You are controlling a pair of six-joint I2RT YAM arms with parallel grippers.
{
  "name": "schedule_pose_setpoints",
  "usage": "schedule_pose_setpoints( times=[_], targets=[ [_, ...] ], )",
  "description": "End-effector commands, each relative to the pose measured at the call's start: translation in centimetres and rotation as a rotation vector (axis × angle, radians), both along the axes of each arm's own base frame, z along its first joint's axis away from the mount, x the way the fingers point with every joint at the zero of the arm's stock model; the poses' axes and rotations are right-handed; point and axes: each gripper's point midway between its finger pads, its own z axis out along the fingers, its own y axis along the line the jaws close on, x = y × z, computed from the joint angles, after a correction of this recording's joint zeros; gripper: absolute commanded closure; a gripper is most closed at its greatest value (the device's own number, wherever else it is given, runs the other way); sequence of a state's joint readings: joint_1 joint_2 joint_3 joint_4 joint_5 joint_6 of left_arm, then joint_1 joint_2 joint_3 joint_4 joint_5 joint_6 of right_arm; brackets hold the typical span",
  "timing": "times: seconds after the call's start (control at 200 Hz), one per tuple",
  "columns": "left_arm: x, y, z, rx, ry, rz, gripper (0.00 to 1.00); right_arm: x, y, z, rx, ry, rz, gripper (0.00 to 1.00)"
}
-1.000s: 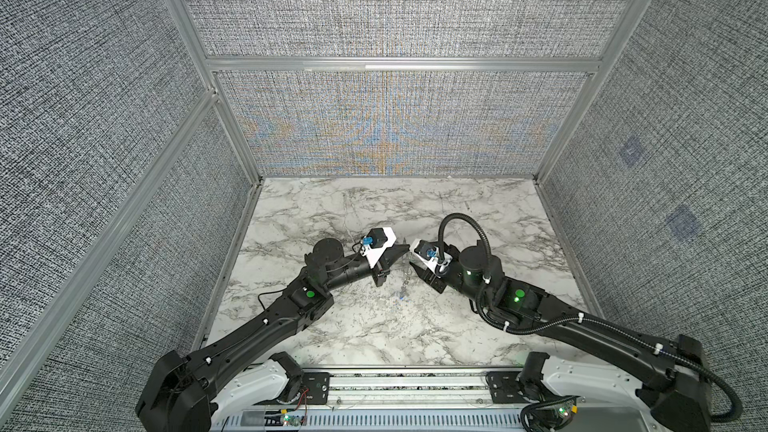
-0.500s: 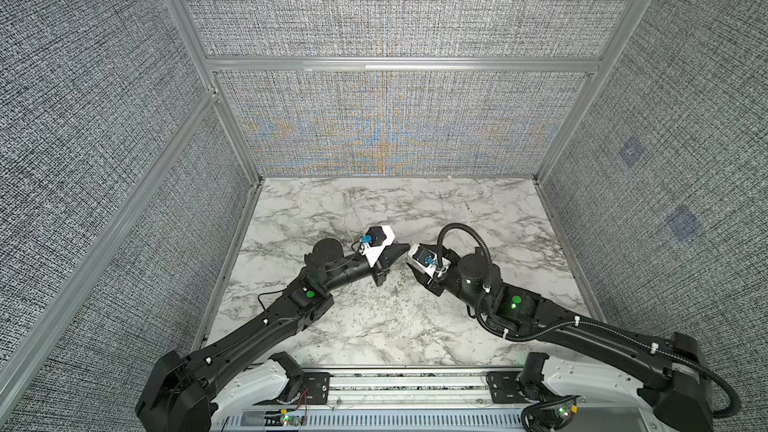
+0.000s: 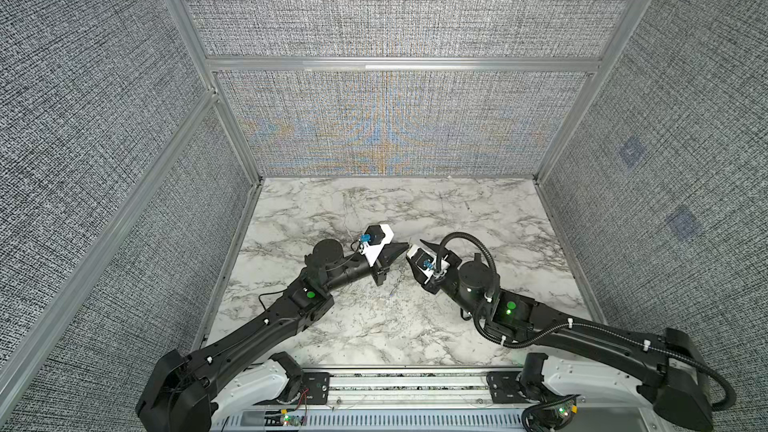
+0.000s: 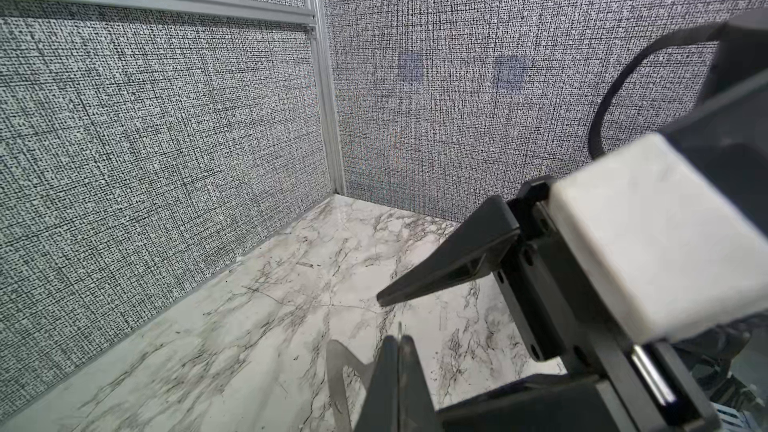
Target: Remove the keys from the keyring
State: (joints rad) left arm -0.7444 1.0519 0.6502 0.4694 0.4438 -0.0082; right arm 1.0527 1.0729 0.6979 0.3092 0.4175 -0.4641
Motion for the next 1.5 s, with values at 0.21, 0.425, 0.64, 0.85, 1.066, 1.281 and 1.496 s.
schedule_pose_setpoints(
  times=[0.21, 0.425, 0.64, 0.85, 1.066, 1.281, 1.496],
  targets=[
    [0.2, 0.0, 1.3, -0.034, -0.033, 0.009, 1.00, 0.5, -1.2, 1.5, 0.035, -0.063, -0.070, 0.48],
    [0.2, -0.2, 1.3, -0.032, -0.031, 0.002, 1.00, -0.3, -0.8, 0.7, 0.040, -0.025, -0.020, 0.51],
    [0.2, -0.1, 1.5, -0.038, -0.031, 0.005, 1.00, -0.7, 0.2, -0.1, 0.051, 0.024, 0.031, 0.53],
    [0.2, -0.1, 1.6, -0.042, -0.030, 0.005, 1.00, -1.1, 1.1, -0.6, 0.069, 0.066, 0.074, 0.53],
    [0.2, 0.0, 1.6, -0.051, -0.026, 0.008, 1.00, -0.3, 1.0, -0.8, 0.096, 0.112, 0.037, 0.59],
    [0.2, 0.0, 1.7, -0.061, -0.021, 0.012, 1.00, 0.0, 1.2, -1.2, 0.089, 0.125, 0.031, 0.61],
    [0.2, 0.1, 1.7, -0.065, -0.017, 0.013, 1.00, -0.1, 1.6, -1.5, 0.077, 0.128, 0.050, 0.59]
  ],
)
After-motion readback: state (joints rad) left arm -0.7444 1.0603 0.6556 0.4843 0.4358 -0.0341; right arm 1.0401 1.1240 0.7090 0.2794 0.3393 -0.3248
